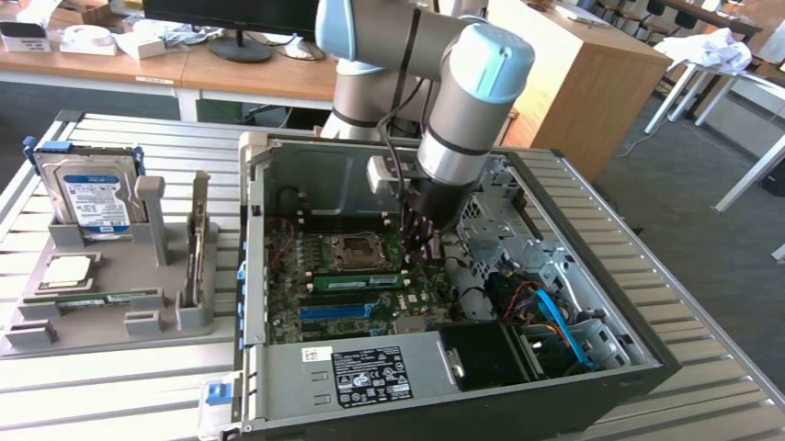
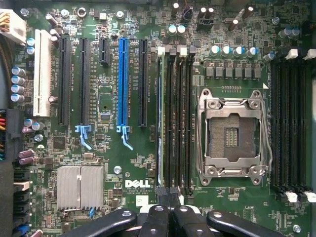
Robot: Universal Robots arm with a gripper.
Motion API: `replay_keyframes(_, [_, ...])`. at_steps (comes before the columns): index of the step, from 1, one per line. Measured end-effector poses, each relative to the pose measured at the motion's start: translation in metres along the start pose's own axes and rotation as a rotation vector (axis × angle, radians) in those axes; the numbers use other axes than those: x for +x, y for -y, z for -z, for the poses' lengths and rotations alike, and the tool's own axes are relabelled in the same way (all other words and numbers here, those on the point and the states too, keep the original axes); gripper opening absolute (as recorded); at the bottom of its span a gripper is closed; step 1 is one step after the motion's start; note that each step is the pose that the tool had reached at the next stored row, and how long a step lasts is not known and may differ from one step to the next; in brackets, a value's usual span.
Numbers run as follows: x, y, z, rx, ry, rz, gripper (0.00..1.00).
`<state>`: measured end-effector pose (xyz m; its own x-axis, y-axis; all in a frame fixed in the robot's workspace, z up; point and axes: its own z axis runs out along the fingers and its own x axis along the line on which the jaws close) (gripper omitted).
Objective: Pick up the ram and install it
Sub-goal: 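Press down the ram until it locks into place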
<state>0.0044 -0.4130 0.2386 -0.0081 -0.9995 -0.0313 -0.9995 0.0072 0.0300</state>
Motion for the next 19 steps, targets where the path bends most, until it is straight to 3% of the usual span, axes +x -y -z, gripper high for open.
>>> replay_keyframes(19, [-0.0005, 0.0001, -0.0049, 0.0000, 0.0000, 0.000, 0.10])
